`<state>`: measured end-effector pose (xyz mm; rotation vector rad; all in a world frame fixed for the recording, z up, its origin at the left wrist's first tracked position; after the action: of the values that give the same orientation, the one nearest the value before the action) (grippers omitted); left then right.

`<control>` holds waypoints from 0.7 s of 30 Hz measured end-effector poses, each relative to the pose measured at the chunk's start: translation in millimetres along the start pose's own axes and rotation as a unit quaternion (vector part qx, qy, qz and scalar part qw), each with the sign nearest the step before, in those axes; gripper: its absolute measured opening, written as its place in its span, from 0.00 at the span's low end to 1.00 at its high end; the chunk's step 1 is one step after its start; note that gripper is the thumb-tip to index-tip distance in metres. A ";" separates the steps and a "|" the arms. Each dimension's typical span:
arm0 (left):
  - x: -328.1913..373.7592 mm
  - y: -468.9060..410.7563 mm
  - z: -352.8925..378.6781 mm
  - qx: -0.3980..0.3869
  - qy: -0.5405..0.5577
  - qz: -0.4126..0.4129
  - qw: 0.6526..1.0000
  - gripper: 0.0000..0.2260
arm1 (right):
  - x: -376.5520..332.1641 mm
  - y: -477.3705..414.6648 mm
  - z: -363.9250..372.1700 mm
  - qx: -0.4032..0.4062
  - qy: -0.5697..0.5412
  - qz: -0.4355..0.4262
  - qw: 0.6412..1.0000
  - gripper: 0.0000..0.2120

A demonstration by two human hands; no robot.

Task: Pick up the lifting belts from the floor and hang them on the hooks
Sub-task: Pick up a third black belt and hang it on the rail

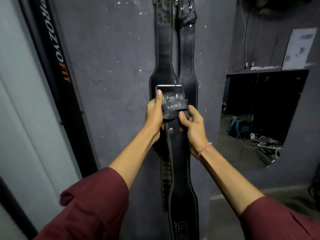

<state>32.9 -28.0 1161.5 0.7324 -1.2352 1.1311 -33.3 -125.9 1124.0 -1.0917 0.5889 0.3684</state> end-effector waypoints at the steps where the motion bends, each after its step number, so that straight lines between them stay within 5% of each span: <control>1: 4.0 -4.1 -0.3 0.007 0.004 0.006 1.000 0.19 | 0.4 1.7 0.8 -0.007 0.002 0.003 1.000 0.09; 9: 12.5 0.7 4.1 0.079 -0.028 0.137 0.987 0.12 | -11.2 -0.6 17.6 0.012 0.141 -0.078 0.987 0.15; 16: 45.3 14.1 -25.2 0.101 -0.052 0.255 0.960 0.12 | -21.6 -22.2 52.2 0.020 0.104 -0.145 0.984 0.15; 21: 48.0 8.6 -45.3 0.130 -0.038 0.262 0.955 0.13 | -10.5 -29.5 80.9 0.041 0.214 -0.186 0.958 0.16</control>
<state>37.9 28.5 1196.4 0.6627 -1.4055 1.7408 -4.0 -65.0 1178.4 -1.1814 0.7539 -0.2258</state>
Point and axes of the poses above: each hand's wrist, its own y-axis away from the middle knuckle, its own z-axis out of the palm, x = y × z, the point moved 4 cm from there along -y, towards the middle knuckle, and after that the axes turned 15 degrees about -z, right-handed, at the moved point
